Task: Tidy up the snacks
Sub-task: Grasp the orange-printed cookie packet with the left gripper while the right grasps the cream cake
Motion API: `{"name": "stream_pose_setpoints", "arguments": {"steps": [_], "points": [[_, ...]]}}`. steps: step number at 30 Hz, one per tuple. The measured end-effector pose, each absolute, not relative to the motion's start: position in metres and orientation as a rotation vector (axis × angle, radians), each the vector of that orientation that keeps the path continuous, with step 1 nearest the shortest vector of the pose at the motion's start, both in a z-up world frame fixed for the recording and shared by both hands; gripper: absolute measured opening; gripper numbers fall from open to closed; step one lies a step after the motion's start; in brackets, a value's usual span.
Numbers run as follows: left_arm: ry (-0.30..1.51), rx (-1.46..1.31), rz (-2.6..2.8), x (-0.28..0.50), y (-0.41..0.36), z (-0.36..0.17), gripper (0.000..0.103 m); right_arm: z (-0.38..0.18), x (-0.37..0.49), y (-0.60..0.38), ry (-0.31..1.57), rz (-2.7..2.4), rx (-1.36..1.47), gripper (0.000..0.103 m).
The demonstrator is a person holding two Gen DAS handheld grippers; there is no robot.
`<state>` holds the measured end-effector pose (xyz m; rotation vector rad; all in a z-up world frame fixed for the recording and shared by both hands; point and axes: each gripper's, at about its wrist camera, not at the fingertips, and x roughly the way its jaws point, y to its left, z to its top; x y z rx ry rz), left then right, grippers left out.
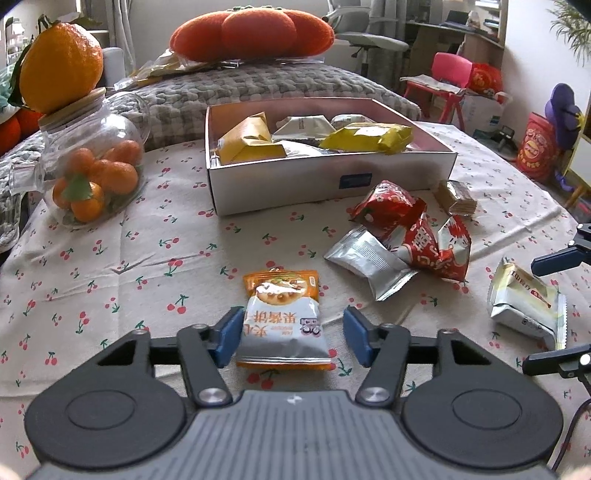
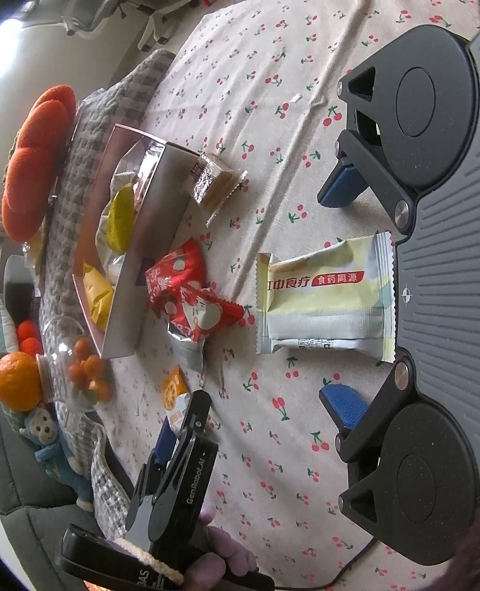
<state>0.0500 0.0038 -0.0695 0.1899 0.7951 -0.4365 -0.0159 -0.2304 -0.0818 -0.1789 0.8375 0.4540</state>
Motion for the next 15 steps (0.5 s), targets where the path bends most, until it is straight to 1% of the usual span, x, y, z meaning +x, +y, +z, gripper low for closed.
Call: {"name": "stream_pose_setpoints", "arguments": {"steps": [2,4,6,11,15], "points": [[0.797,0.193,-0.434,0.0499,0.0023,-0.0688,0.051,-0.0812,-0.0156,-0.2304,0.836,0.453,-0.180,0.101],[0.799,0.192,-0.431,0.0498,0.0012,-0.0679,0.045,-0.0808,-0.0149,-0.2309,0.837,0.454,-0.176,0.101],[0.802,0.192,-0.422,0.0499,0.0005,-0.0667,0.043,-0.0800,-0.0149,-0.2310,0.835,0.455,-0.176,0.101],[0.813,0.195,-0.398,0.0501,-0.0026,-0.0654,0.042,-0.0785,-0.0150,-0.2299,0.831,0.463,-0.181,0.095],[0.821,0.200,-0.375,0.0489,-0.0061,-0.0641,0.039,-0.0775,-0.0163,-0.2276,0.828,0.471,-0.192,0.087]]}}
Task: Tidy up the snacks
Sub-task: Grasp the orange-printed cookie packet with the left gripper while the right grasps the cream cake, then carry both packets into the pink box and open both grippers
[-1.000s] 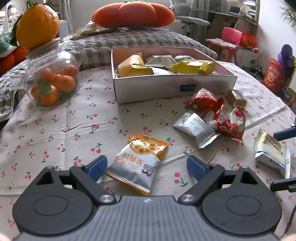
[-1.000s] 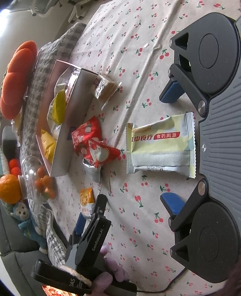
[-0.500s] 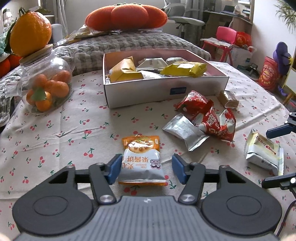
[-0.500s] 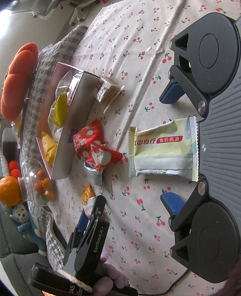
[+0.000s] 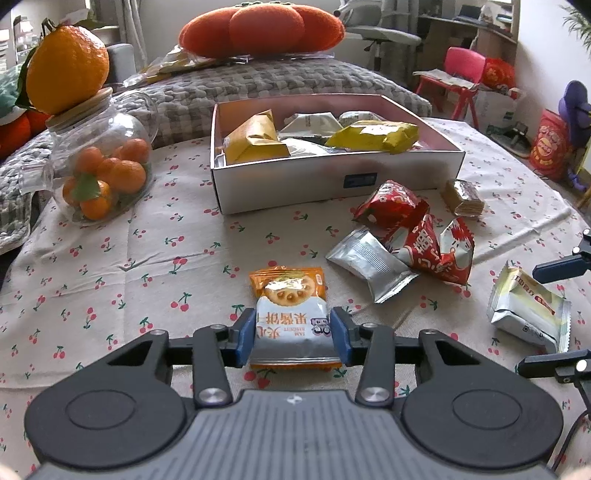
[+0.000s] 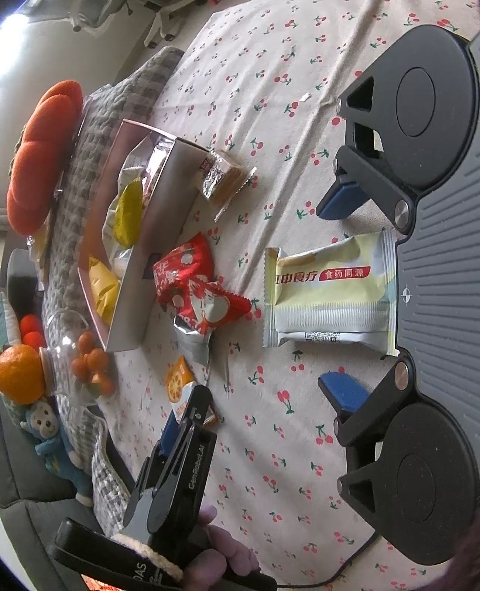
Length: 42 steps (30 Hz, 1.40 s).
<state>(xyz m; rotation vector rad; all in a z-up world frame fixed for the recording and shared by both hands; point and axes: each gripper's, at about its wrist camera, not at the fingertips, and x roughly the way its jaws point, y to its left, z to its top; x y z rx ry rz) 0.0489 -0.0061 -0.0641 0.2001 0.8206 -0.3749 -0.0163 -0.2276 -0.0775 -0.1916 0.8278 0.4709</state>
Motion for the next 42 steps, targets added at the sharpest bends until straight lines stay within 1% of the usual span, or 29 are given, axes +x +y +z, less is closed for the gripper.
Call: {"name": "stream_pose_setpoints", "arguments": {"steps": [3,5,7,8,20,30,31,33,34,36,39,41,42], "points": [[0.829,0.197,-0.363,0.048,-0.008,-0.063,0.038,-0.077,-0.016,-0.226,0.827,0.476,-0.190,0.077],[0.835,0.195,-0.356,0.048,-0.008,-0.063,0.038,-0.075,-0.015,-0.226,0.824,0.473,-0.183,0.068],[0.843,0.187,-0.351,0.048,-0.009,-0.062,0.037,-0.074,-0.014,-0.227,0.824,0.471,-0.172,0.054],[0.848,0.181,-0.350,0.048,-0.009,-0.062,0.037,-0.073,-0.013,-0.228,0.825,0.468,-0.165,0.051],[0.869,0.132,-0.337,0.050,-0.009,-0.054,0.031,-0.062,-0.010,-0.228,0.809,0.473,-0.128,0.048],[0.864,0.119,-0.340,0.050,-0.009,-0.048,0.021,-0.053,-0.011,-0.227,0.789,0.488,-0.108,0.046],[0.864,0.117,-0.340,0.050,-0.009,-0.048,0.021,-0.052,-0.011,-0.227,0.787,0.488,-0.105,0.043],[0.863,0.113,-0.340,0.050,-0.009,-0.047,0.020,-0.050,-0.009,-0.228,0.789,0.479,-0.101,0.015],[0.862,0.111,-0.341,0.050,-0.010,-0.046,0.019,-0.049,-0.008,-0.229,0.797,0.481,-0.088,0.017],[0.862,0.112,-0.342,0.050,-0.010,-0.046,0.019,-0.048,-0.006,-0.231,0.801,0.478,-0.073,0.018],[0.867,0.111,-0.341,0.050,-0.010,-0.046,0.019,-0.050,-0.003,-0.232,0.826,0.477,-0.074,0.025],[0.867,0.114,-0.341,0.049,-0.010,-0.046,0.019,-0.054,-0.002,-0.232,0.859,0.484,-0.061,0.043],[0.867,0.117,-0.341,0.049,-0.010,-0.046,0.019,-0.055,-0.002,-0.232,0.873,0.487,-0.052,0.058]]}}
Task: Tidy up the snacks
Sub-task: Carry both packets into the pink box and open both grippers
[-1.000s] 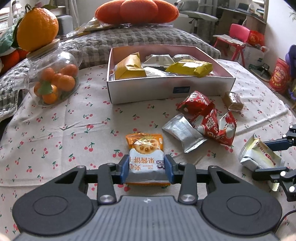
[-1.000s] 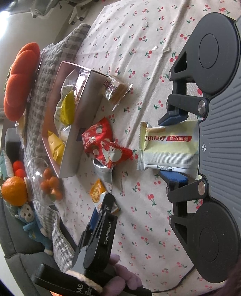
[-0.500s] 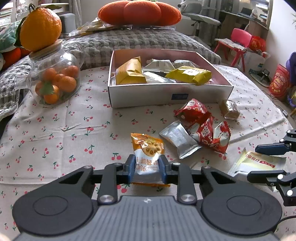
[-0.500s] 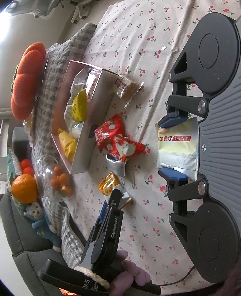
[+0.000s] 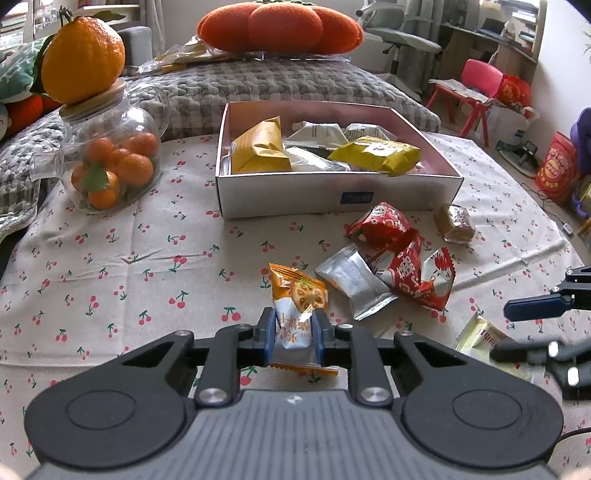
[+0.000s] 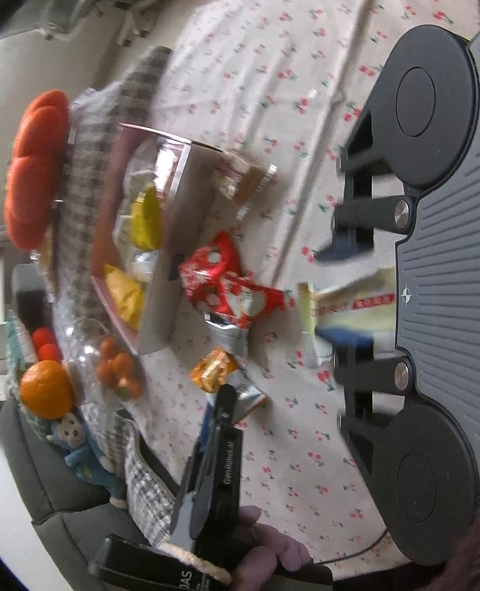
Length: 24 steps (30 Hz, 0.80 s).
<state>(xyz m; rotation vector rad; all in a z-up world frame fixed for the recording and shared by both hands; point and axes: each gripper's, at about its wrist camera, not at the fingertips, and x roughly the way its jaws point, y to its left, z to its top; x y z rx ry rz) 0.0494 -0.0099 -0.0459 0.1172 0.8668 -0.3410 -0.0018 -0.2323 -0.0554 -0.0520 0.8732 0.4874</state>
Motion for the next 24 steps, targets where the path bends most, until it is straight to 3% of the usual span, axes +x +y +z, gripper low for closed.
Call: {"name": "stream_pose_setpoints", "arguments": {"steps": [1,2,10,12,13,14,24], "points": [[0.866,0.121,-0.341,0.049,-0.010,-0.046,0.019,-0.056,-0.002,-0.232,0.877,0.490,-0.045,0.068],[0.866,0.123,-0.340,0.049,-0.010,-0.046,0.019,-0.057,-0.004,-0.231,0.880,0.502,-0.044,0.070],[0.864,0.131,-0.336,0.049,-0.012,-0.046,0.019,-0.072,-0.009,-0.212,0.915,0.517,-0.178,0.070],[0.863,0.131,-0.336,0.049,-0.012,-0.046,0.018,-0.071,-0.013,-0.206,0.898,0.514,-0.230,0.067],[0.861,0.130,-0.335,0.049,-0.012,-0.046,0.018,-0.071,-0.013,-0.206,0.898,0.513,-0.231,0.053],[0.858,0.128,-0.334,0.049,-0.012,-0.045,0.017,-0.069,-0.013,-0.206,0.895,0.517,-0.225,0.049],[0.826,0.123,-0.338,0.047,-0.013,-0.038,0.009,-0.052,-0.010,-0.211,0.842,0.478,-0.221,0.046]]}}
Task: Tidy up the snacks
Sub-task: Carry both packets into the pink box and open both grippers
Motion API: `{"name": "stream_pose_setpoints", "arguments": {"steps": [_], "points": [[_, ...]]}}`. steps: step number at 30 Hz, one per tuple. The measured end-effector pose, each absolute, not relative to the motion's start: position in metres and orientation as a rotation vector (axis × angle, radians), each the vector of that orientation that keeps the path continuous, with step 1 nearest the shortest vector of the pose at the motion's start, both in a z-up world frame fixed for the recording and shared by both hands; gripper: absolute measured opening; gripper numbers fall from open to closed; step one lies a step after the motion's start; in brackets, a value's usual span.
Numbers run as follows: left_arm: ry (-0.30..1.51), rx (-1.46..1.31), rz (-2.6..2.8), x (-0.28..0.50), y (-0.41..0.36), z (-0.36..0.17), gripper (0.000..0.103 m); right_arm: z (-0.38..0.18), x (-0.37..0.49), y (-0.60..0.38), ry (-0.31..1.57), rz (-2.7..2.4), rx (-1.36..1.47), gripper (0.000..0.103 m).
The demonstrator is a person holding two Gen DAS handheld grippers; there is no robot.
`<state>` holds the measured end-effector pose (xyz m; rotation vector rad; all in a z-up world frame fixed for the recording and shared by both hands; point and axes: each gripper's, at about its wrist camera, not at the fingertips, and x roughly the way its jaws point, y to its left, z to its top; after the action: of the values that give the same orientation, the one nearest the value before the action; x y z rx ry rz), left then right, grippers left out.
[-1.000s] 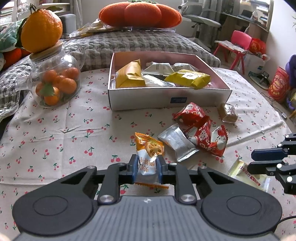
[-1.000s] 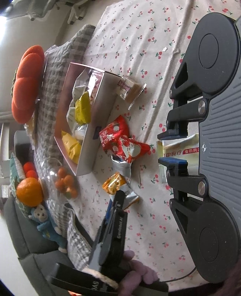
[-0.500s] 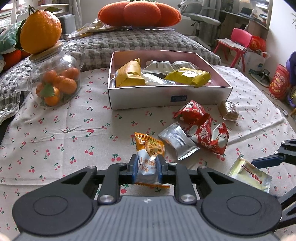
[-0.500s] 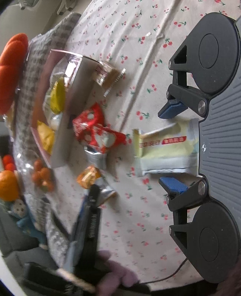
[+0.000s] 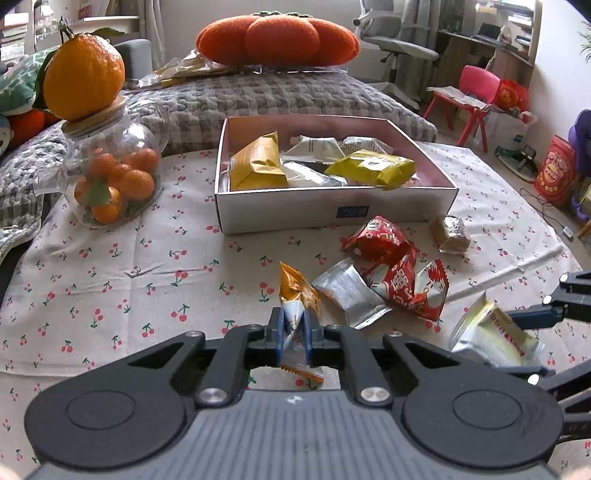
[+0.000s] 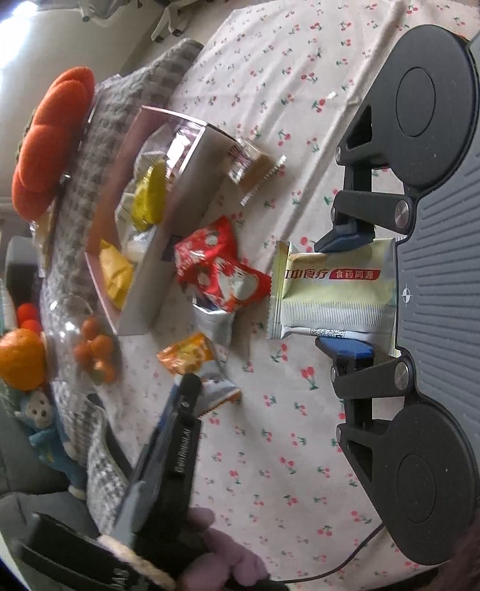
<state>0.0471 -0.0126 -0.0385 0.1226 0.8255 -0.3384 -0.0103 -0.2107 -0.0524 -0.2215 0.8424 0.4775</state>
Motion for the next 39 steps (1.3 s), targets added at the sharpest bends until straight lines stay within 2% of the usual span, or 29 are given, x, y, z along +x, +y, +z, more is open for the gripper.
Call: {"name": "stream_pose_setpoints", "arguments": {"steps": [21,39], "points": [[0.720,0.064,-0.321,0.067,-0.023,-0.001,0.009,-0.004,0.040,-0.227,0.732,0.370,-0.054,0.046],[0.706,-0.105,-0.233,0.123,-0.037,-0.009,0.009,-0.013,0.129,-0.253,0.710,0.188,0.212,0.047]]}}
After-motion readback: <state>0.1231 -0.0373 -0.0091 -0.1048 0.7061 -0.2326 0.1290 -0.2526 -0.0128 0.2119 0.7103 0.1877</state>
